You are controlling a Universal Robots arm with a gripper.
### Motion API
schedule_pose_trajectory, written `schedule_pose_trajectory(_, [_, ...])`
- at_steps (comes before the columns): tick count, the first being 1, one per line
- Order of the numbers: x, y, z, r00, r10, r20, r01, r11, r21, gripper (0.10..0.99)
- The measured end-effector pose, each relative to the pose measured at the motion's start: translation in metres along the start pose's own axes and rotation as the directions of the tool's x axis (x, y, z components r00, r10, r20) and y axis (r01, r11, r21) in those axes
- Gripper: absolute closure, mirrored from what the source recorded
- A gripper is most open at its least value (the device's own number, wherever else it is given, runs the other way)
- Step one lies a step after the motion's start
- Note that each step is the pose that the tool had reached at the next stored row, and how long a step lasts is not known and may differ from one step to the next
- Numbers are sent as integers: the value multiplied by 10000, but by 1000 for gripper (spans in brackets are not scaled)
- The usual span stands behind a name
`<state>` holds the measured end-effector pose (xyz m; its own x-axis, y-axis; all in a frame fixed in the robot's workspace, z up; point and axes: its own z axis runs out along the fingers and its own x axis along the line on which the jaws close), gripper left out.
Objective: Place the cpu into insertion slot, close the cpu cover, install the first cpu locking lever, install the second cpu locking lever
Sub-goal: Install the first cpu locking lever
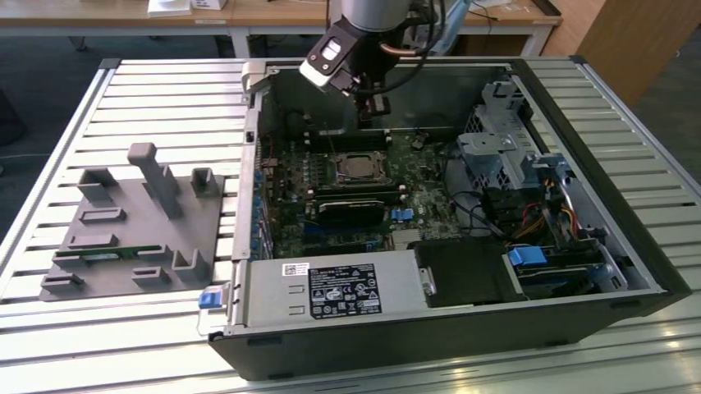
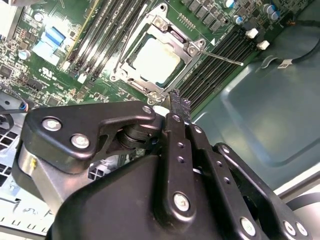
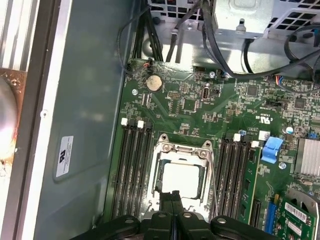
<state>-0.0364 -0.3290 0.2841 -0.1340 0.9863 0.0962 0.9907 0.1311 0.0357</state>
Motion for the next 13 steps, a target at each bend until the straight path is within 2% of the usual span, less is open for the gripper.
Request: schedule_pose_trajectory(13, [0,0,0,9983,-576,-22,576,9983,55,980])
